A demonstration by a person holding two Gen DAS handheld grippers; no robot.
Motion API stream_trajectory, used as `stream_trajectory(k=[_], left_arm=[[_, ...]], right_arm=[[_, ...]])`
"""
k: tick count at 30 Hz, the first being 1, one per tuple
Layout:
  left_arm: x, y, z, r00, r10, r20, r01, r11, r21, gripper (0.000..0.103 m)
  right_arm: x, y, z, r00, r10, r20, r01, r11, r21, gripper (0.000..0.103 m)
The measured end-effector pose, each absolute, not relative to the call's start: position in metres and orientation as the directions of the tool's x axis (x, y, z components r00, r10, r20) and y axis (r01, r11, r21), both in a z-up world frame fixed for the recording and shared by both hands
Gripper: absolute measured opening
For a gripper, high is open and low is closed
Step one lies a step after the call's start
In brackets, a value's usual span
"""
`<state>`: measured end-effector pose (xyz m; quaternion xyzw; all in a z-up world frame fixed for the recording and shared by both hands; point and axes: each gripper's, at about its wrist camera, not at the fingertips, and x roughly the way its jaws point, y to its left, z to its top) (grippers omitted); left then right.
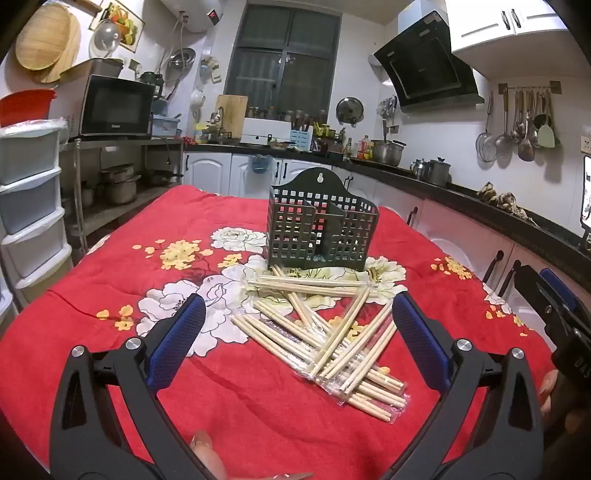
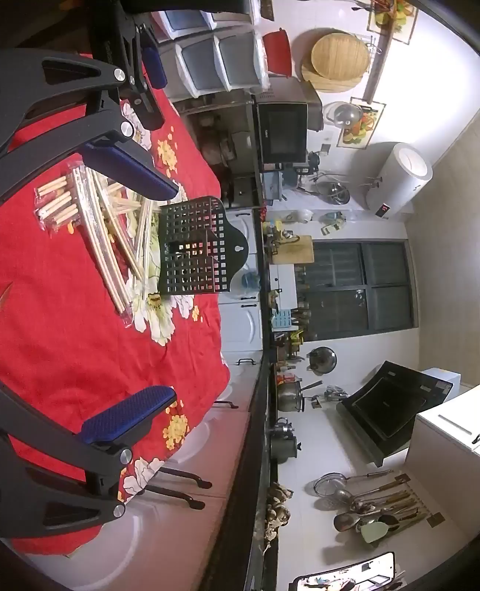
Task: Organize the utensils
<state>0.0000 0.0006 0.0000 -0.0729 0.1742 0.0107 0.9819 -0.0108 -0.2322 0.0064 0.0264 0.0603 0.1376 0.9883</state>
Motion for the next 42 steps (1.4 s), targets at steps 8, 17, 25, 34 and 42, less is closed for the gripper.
stream_trajectory(k=[8, 17, 25, 34, 42], left_arm=[[0.0021, 0.0010, -0.0001, 0.937, -0.002, -0.348, -0.049, 0.989, -0.138, 0.094], [-0.0002, 0.0000, 0.0003, 0.938, -0.002, -0.347, -0.048, 0.989, -0.137, 0.094], [-0.0003, 0.0000, 0.0003, 0.938, -0.003, -0.346, -0.047, 0.989, -0.137, 0.094], [-0.0002, 0.0001, 0.0003, 0.938, -0.003, -0.347, -0.048, 0.989, -0.138, 0.094], [-0.0005, 0.0000, 0.0005, 0.938, -0.004, -0.348, -0.048, 0.989, -0.141, 0.094]], right_arm=[[-0.0072, -0.2323, 0.0063, 0.953, 0.269, -0.137, -0.262, 0.963, 0.069, 0.097], [-0.0047, -0.2321, 0.0053, 0.953, 0.264, -0.151, -0.256, 0.964, 0.068, 0.097], [-0.0046, -0.2331, 0.0043, 0.952, 0.264, -0.153, -0.256, 0.964, 0.069, 0.097], [-0.0038, -0.2324, 0.0045, 0.952, 0.263, -0.155, -0.256, 0.964, 0.067, 0.097], [-0.0038, -0.2319, 0.0045, 0.952, 0.263, -0.157, -0.255, 0.964, 0.068, 0.097]])
